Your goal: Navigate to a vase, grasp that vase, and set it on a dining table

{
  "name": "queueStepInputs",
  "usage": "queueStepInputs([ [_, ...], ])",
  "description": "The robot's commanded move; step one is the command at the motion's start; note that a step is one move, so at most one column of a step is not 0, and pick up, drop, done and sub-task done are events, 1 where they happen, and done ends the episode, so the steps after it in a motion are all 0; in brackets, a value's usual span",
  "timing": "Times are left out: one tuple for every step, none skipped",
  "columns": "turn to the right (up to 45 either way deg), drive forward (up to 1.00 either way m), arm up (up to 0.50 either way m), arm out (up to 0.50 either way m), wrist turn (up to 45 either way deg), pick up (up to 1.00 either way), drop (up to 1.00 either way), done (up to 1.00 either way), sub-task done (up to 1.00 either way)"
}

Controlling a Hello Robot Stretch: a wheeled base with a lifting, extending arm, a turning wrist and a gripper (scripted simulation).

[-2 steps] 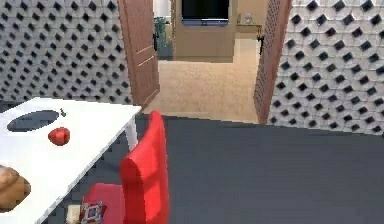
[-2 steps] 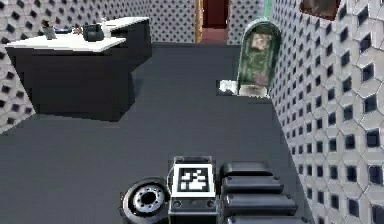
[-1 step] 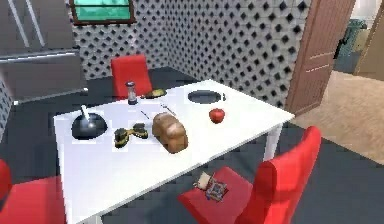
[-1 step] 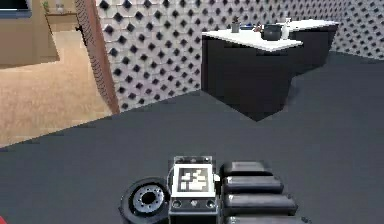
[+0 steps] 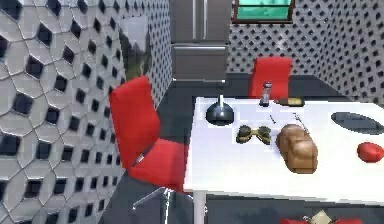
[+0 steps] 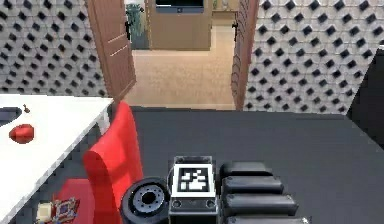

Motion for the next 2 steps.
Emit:
queueStepInputs([
  [45.0,0.0,0.0,0.0,0.0,0.0,0.0,0.0,0.0],
  [45.0,0.0,0.0,0.0,0.0,0.0,0.0,0.0,0.0],
])
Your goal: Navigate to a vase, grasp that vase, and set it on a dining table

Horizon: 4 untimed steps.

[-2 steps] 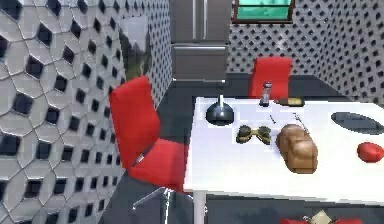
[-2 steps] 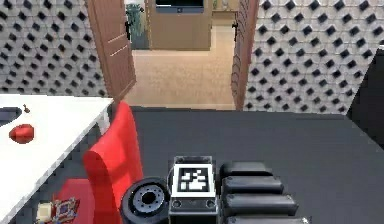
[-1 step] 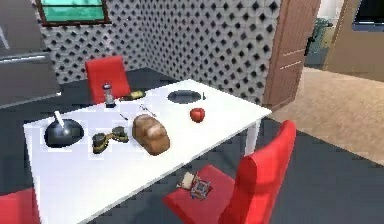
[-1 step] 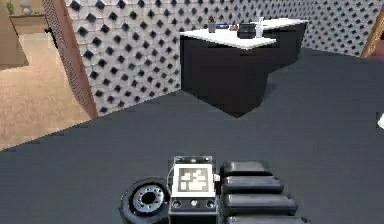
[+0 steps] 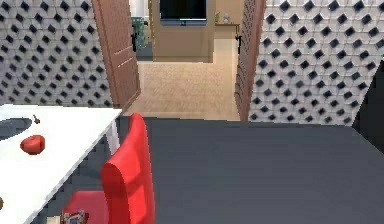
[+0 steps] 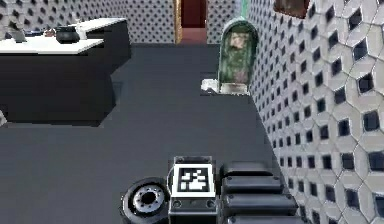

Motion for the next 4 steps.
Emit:
queueStepInputs([
  [3.0,0.0,0.0,0.0,0.0,0.0,0.0,0.0,0.0],
  [45.0,0.0,0.0,0.0,0.0,0.0,0.0,0.0,0.0],
  [18.0,0.0,0.0,0.0,0.0,0.0,0.0,0.0,0.0],
  [0.0,0.3,0.0,0.0,0.0,0.0,0.0,0.0,0.0],
])
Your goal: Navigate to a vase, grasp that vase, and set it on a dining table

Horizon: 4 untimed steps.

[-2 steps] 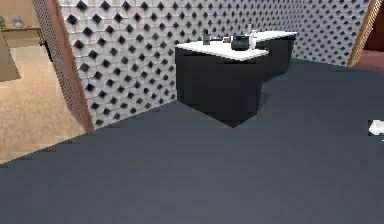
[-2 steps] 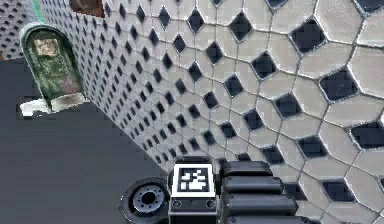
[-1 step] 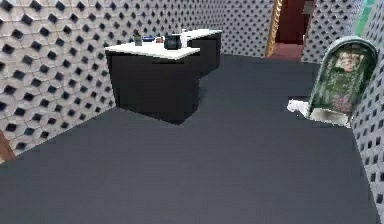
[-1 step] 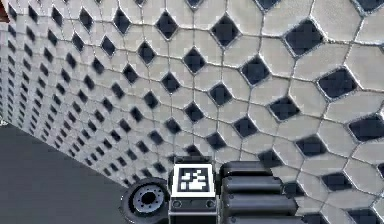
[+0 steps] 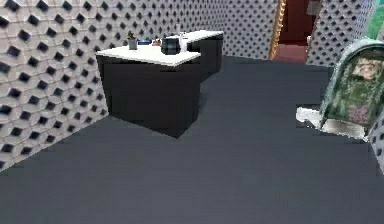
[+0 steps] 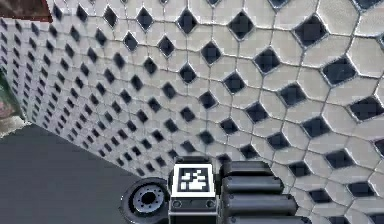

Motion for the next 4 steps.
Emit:
queueStepInputs([
  [-45.0,0.0,0.0,0.0,0.0,0.0,0.0,0.0,0.0],
  [-12.0,0.0,0.0,0.0,0.0,0.0,0.0,0.0,0.0],
  [0.0,0.7,0.0,0.0,0.0,0.0,0.0,0.0,0.0],
  [-18.0,0.0,0.0,0.0,0.0,0.0,0.0,0.0,0.0],
])
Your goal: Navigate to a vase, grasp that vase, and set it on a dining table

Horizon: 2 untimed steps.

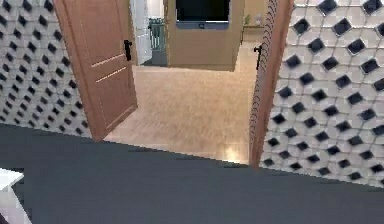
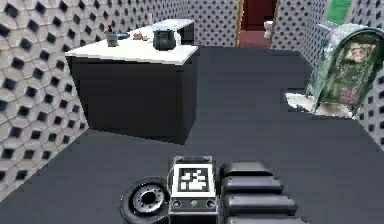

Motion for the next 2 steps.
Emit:
queueStepInputs([
  [0.0,0.15,0.0,0.0,0.0,0.0,0.0,0.0,0.0],
  [-27.0,0.0,0.0,0.0,0.0,0.0,0.0,0.0,0.0],
])
